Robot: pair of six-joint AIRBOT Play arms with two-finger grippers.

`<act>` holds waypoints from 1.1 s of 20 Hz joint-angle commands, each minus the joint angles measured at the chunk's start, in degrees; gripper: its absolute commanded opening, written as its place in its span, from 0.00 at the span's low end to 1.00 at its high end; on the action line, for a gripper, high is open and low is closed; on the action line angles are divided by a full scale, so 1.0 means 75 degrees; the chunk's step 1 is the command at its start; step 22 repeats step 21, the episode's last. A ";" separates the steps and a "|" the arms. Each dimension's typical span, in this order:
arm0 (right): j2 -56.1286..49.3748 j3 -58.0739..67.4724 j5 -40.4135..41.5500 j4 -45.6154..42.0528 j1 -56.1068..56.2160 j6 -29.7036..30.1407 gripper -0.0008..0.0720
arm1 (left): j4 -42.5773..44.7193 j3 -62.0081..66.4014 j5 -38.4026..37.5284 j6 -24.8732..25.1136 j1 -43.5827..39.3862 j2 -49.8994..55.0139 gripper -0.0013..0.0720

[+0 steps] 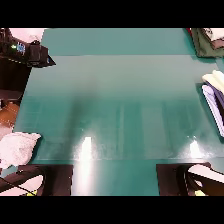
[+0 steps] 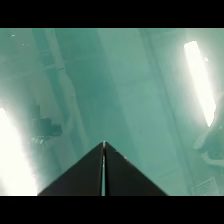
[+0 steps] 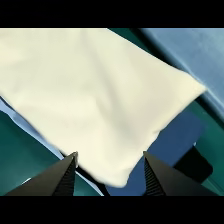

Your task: Fold the shirts.

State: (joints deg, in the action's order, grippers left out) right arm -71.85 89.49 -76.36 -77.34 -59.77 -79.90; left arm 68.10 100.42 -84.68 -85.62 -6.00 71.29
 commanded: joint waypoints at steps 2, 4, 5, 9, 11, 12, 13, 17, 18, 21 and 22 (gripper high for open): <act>0.0385 -0.0411 -0.0440 -0.0015 -0.0420 -0.0699 0.67 | 0.0003 0.0000 0.0038 0.0070 0.0006 -0.0006 0.06; 0.0618 -0.0417 -0.0294 0.0635 -0.0221 -0.0772 0.66 | 0.0003 0.0000 0.0012 0.0070 0.0006 -0.0006 0.06; 0.0729 -0.0417 -0.0160 0.1084 -0.0050 -0.0772 0.66 | 0.0003 0.0000 0.0035 0.0070 0.0006 -0.0006 0.06; 0.1204 -0.0417 0.0102 0.2690 0.1341 -0.0769 0.66 | 0.0003 0.0000 0.0032 0.0070 0.0006 -0.0006 0.06; 0.1457 -0.0417 0.0096 0.2771 0.2425 -0.0766 0.63 | 0.0003 0.0000 0.0032 0.0070 0.0006 -0.0006 0.06; 0.1594 -0.0417 0.0096 0.2760 0.3031 -0.0764 0.46 | 0.0003 0.0000 0.0032 0.0070 0.0006 -0.0006 0.06; 0.1722 -0.0417 0.0099 0.2760 0.3582 -0.0758 0.21 | 0.0003 0.0000 0.0032 0.0070 0.0006 -0.0006 0.06; 0.2110 -0.0417 0.0391 0.2699 0.5569 -0.0726 0.04 | 0.0003 0.0000 0.0032 0.0070 0.0006 -0.0006 0.06; 0.2159 -0.0414 0.0437 0.2693 0.5925 -0.0729 0.04 | 0.0003 0.0000 0.0032 0.0070 0.0006 -0.0006 0.06; 0.2180 -0.0408 0.0420 0.2693 0.6645 -0.0729 0.04 | 0.0003 0.0000 0.0032 0.0070 0.0006 -0.0006 0.06; 0.2180 -0.0408 0.0420 0.2693 0.6645 -0.0729 0.04 | 0.0003 0.0000 0.0032 0.0070 0.0006 -0.0006 0.06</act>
